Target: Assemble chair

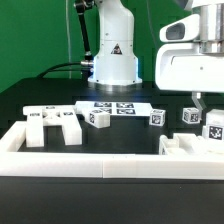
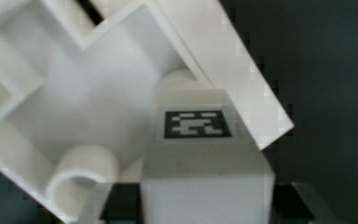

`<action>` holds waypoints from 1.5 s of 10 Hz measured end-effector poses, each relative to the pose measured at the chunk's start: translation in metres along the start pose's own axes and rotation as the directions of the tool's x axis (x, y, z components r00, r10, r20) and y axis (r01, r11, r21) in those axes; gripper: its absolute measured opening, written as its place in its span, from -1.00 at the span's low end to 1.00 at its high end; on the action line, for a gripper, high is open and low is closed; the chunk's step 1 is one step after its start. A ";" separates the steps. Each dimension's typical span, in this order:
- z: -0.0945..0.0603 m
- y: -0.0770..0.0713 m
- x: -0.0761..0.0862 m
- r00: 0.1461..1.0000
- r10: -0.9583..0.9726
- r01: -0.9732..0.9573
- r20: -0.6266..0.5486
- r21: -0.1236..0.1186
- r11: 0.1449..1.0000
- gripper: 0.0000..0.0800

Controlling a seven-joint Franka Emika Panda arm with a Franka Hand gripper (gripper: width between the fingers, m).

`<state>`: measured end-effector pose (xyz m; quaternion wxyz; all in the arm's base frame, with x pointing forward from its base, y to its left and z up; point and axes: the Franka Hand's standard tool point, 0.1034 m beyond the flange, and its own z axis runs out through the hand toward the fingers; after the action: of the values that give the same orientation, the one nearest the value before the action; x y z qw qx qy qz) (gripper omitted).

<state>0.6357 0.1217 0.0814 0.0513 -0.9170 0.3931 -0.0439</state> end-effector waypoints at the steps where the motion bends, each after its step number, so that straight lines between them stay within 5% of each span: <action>1: 0.000 0.001 0.000 0.996 0.094 -0.094 -0.002 0.000 0.996 -0.28; 9: 0.002 0.000 -0.003 0.728 0.684 -0.685 0.035 0.003 0.729 -0.27; 14: 0.002 -0.002 -0.005 0.560 0.827 -0.828 0.054 -0.004 0.561 -0.27; 15: 0.002 -0.002 -0.005 0.583 0.810 -0.811 0.054 -0.003 0.584 -0.03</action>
Offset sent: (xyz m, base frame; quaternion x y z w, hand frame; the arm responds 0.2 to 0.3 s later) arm -0.0088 0.0031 -0.0105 -0.0060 -0.0008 0.2681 0.9634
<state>0.6336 0.1266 0.0790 0.0856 -0.6372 0.7659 0.0027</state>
